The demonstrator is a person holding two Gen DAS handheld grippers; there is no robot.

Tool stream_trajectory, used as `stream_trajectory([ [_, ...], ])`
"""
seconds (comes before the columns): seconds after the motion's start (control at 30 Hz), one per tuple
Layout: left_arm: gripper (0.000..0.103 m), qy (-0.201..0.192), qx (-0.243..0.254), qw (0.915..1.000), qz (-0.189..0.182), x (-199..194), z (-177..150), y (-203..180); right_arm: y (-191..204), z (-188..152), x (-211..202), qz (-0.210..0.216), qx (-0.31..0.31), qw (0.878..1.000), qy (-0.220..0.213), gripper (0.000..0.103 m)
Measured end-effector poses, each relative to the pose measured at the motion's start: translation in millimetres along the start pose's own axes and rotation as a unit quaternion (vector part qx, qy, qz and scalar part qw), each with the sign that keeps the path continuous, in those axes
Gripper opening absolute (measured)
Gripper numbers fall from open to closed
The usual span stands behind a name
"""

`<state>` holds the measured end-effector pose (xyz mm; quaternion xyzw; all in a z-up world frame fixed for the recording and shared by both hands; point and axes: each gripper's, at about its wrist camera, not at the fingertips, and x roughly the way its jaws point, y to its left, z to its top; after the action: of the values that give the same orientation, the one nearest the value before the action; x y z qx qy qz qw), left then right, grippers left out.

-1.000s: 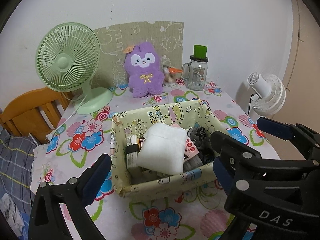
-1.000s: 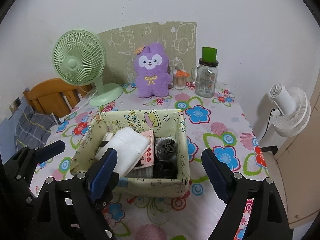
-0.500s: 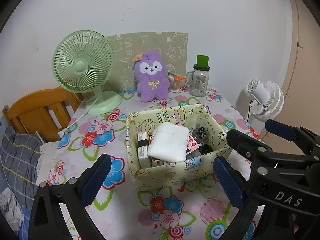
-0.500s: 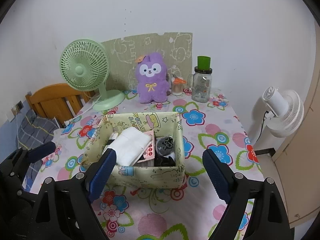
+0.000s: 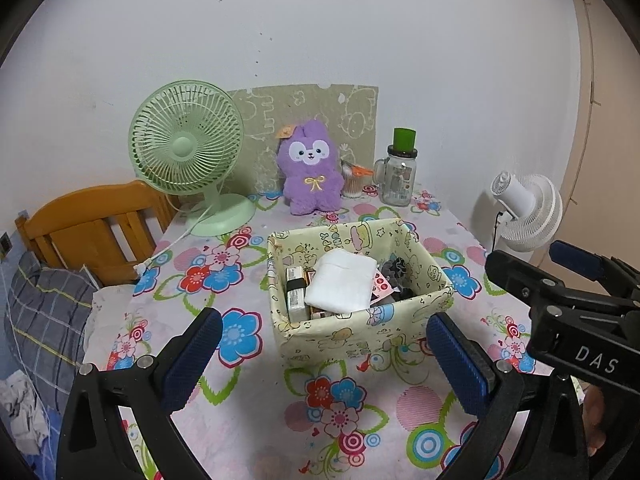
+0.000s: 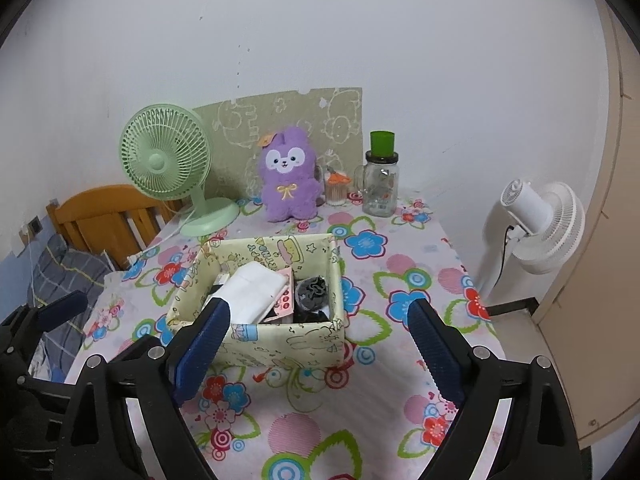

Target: Organize soft objects

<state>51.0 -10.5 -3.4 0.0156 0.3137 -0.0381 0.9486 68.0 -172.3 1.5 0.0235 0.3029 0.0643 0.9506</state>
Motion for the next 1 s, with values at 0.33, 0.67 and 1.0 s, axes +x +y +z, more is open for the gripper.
stream_trajectory([
  [0.33, 0.103, -0.013, -0.014, 0.9998, 0.008, -19, -5, 5, -6, -5, -17, -0.007, 0.004, 1.000, -0.011, 0.093],
  [0.67, 0.103, -0.040, -0.022, 0.9990, 0.002, -46, -7, 8, -9, -14, -45, -0.010, 0.008, 0.999, -0.033, 0.093],
  [1.0, 0.103, -0.044, -0.009, 0.9990, 0.006, -59, -15, -3, -13, -27, -64, -0.004, 0.015, 0.999, -0.042, 0.099],
])
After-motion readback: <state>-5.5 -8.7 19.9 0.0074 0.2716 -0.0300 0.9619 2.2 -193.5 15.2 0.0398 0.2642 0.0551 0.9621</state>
